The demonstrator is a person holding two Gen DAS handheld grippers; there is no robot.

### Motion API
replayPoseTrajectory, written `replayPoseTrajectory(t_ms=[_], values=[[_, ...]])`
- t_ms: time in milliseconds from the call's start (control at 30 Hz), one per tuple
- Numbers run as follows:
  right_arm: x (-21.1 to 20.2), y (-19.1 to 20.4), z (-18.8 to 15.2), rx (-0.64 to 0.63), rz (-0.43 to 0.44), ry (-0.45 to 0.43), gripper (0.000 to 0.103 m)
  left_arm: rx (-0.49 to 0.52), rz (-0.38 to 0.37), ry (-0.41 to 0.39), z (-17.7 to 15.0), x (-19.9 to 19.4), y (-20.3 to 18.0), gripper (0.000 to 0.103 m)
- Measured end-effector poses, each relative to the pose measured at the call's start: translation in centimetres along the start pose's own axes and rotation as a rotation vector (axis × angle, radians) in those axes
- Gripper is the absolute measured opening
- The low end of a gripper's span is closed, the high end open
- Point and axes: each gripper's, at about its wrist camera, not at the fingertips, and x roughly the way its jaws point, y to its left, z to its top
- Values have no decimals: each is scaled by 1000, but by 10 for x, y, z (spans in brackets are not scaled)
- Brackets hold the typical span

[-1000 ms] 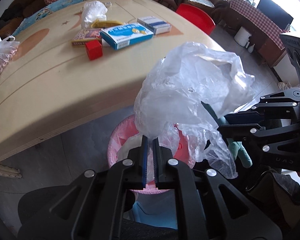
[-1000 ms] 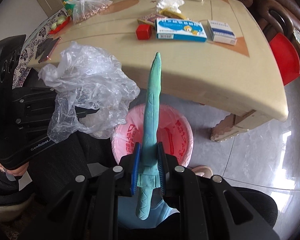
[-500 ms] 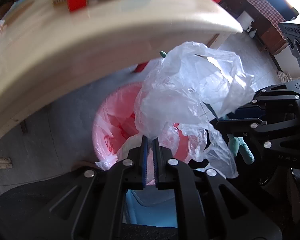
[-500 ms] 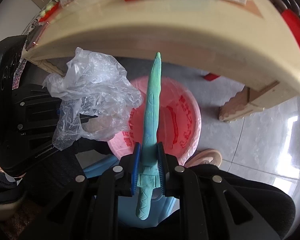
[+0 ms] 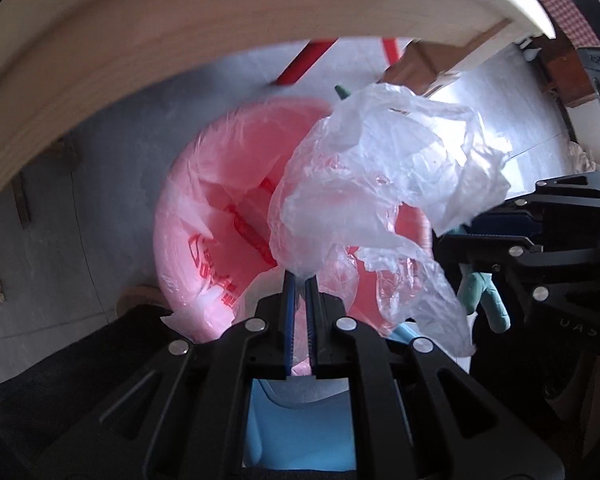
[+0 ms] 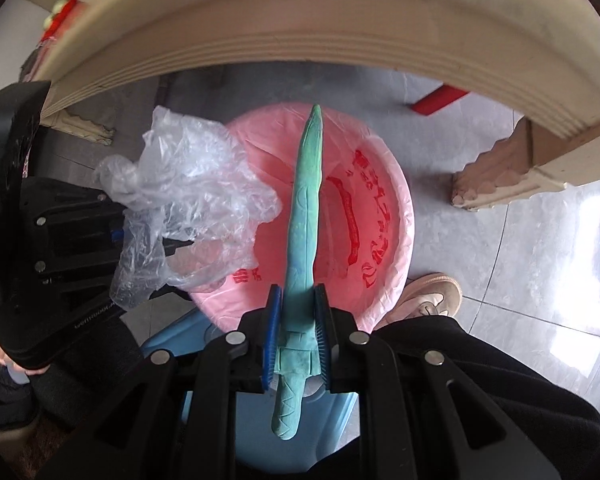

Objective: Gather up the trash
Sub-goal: 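Lower both tools over the pink bin and open them, dropping bag and sword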

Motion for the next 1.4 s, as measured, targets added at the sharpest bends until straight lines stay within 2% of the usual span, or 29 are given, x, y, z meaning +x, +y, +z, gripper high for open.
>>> replayPoseTrajectory(t_ms=[300,433,667,867,933,1000,1067,1100,1133,1167,1233,1300,1400], values=[[56,-10,23,58,40,88,17,-79,-10,104,25,52,16,7],[73,-18,29,85,52,103,17,-103,-22,133,23,60,23,7],[108,-25,32,92,53,164,17,-132,4,183,21,80,35,7],[108,-17,34,57,16,142,18,-159,20,187,23,85,40,14],[106,-16,33,65,28,139,18,-161,30,188,21,90,44,22],[105,-14,33,60,18,141,18,-164,31,186,21,89,43,25],[106,-14,31,56,12,140,20,-170,31,191,24,87,44,37],[108,-17,31,56,6,137,23,-175,24,188,25,87,45,47],[108,-16,31,57,-4,129,33,-182,21,187,25,85,44,54],[106,-17,31,58,-22,120,37,-190,26,185,26,84,45,55],[104,-21,32,61,-29,108,38,-208,32,185,27,82,47,61],[103,-24,32,74,-15,103,40,-238,20,183,29,81,51,64],[101,-22,32,72,-18,98,48,-272,-2,168,30,77,56,66]])
